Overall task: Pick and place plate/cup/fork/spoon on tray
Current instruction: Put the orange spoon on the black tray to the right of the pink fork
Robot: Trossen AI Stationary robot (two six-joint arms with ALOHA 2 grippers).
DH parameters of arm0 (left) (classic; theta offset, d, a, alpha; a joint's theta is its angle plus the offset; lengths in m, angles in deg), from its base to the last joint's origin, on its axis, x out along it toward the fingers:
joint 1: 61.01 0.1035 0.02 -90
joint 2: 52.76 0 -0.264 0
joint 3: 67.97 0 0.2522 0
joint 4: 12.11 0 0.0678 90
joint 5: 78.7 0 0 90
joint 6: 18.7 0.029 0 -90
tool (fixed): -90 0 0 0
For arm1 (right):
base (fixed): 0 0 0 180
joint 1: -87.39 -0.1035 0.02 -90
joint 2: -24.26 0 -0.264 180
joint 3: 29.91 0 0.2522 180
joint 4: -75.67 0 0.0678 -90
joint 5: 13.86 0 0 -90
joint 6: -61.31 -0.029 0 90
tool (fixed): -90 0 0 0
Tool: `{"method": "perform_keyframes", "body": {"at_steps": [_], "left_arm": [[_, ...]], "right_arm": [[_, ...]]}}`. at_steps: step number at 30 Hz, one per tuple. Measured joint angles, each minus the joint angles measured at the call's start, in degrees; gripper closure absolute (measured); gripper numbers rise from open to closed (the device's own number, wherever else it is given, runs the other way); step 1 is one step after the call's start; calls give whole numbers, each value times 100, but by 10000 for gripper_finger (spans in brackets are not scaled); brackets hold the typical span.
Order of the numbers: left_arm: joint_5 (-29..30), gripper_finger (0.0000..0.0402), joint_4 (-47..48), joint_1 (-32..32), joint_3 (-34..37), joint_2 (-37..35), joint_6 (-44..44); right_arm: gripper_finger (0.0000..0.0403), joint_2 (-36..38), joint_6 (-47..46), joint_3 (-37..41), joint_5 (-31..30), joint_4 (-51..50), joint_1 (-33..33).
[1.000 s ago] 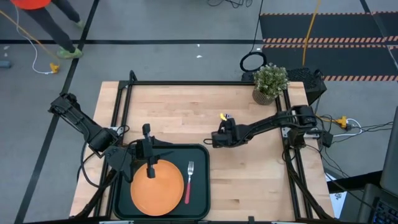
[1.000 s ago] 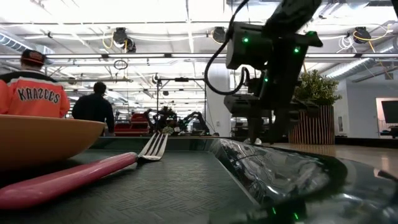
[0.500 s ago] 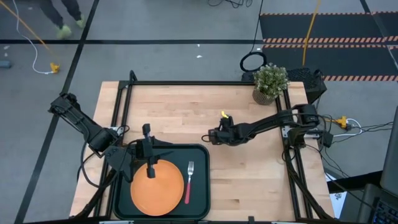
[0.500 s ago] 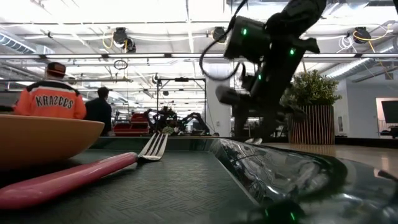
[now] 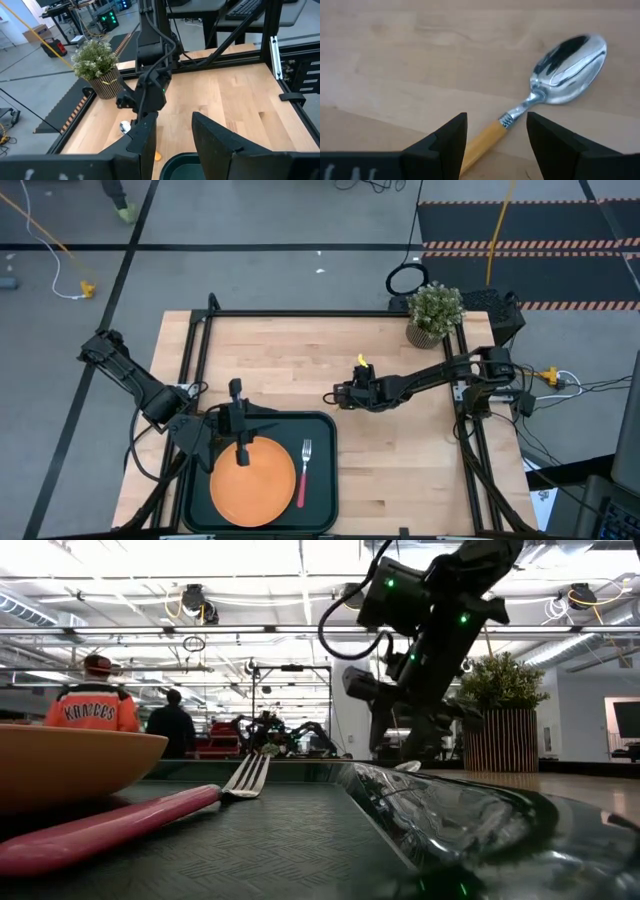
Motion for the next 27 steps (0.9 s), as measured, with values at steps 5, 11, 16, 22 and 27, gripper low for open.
{"method": "perform_keyframes", "body": {"at_steps": [5, 11, 16, 22, 27], "left_arm": [[-1, 273, -9, 0, 0, 0, -7], [-1, 273, -29, 0, 0, 0, -11], [-1, 273, -49, 0, 0, 0, -15], [-1, 273, -48, 0, 0, 0, -17], [-1, 273, -48, 0, 0, 0, -17]], "right_arm": [[206, -288, -51, 0, -12, 42, 3], [207, -437, -39, -4, -1, -32, 0], [210, -428, 195, -15, 83, -345, 2], [257, -430, 376, -13, 120, -449, -46], [310, -430, 418, -4, 132, -471, -74]]}}
